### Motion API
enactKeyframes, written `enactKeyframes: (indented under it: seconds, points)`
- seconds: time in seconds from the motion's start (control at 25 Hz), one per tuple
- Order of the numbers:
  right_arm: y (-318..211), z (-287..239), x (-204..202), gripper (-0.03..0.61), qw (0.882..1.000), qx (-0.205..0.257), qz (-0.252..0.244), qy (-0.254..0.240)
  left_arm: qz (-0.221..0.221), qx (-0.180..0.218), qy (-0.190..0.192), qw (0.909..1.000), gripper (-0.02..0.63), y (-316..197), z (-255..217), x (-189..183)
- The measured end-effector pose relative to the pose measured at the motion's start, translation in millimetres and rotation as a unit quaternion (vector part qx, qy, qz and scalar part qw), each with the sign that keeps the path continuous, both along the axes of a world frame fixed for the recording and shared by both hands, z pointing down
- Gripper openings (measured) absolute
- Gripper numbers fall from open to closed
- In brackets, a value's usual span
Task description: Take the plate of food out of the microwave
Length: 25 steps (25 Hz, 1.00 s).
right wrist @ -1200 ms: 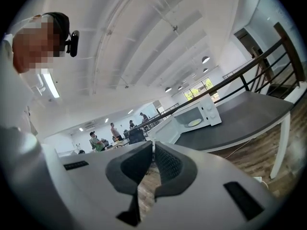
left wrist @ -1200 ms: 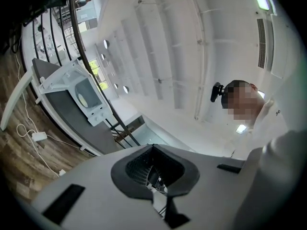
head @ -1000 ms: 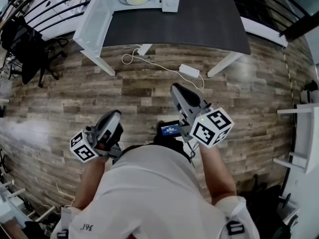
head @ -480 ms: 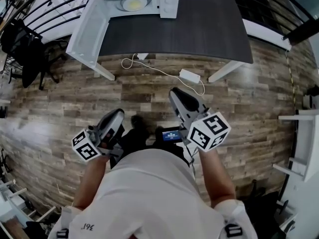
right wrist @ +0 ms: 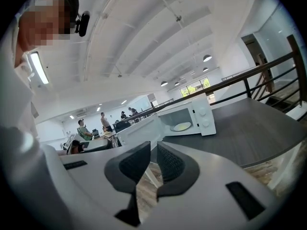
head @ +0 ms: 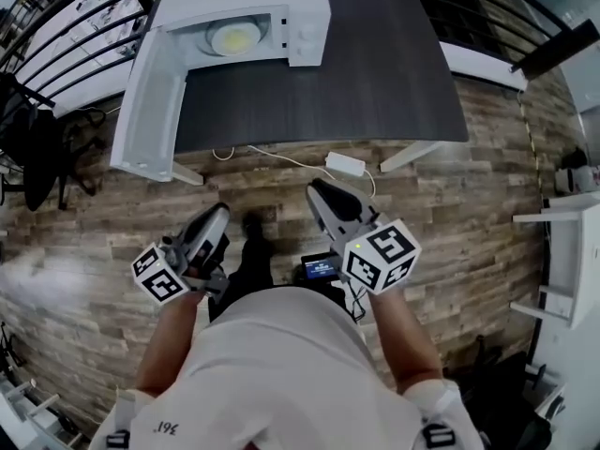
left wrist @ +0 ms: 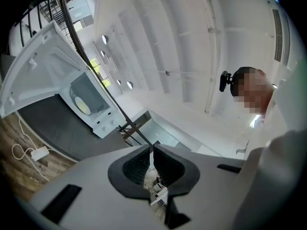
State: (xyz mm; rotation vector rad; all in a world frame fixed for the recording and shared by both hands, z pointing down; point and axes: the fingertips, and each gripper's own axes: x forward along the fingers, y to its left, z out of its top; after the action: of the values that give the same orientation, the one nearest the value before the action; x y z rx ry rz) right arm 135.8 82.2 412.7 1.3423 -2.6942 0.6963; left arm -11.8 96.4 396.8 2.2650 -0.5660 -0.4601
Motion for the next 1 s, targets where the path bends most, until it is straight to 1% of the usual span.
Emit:
enactKeyframes:
  seconds: [0.24, 0.44, 0.52, 0.68, 0.84, 1.0]
  points:
    - [-84.6, -1.2, -34.1, 0.020, 0.999, -0.004, 0.011, 0.030, 0.000, 0.001, -0.035, 0.9994, 0.008, -97.0, 4.2, -23.4]
    - [-135.8, 9.8, -61.8, 0.020, 0.998, -0.013, 0.015, 0.060, -0.007, 0.003, -0.063, 0.9980, 0.011, -156.7, 11.4, -39.1]
    - [-152.7, 11.7, -72.4, 0.020, 0.997, -0.014, 0.015, 0.070, -0.008, 0.000, -0.070, 0.9975, 0.028, -173.0, 13.4, -44.8]
    - [-180.7, 15.2, -89.1, 0.020, 0.996, -0.011, 0.017, 0.091, 0.000, -0.005, -0.074, 0.9972, 0.031, -195.9, 18.3, -53.2]
    - [-198.4, 21.6, -94.5, 0.020, 0.993, -0.010, 0.022, 0.114, 0.008, -0.008, -0.075, 0.9971, 0.031, -211.4, 24.3, -54.5]
    - [-211.7, 27.1, -94.8, 0.020, 0.989, -0.010, 0.015, 0.144, 0.010, -0.017, -0.067, 0.9975, 0.031, -221.3, 28.3, -51.3]
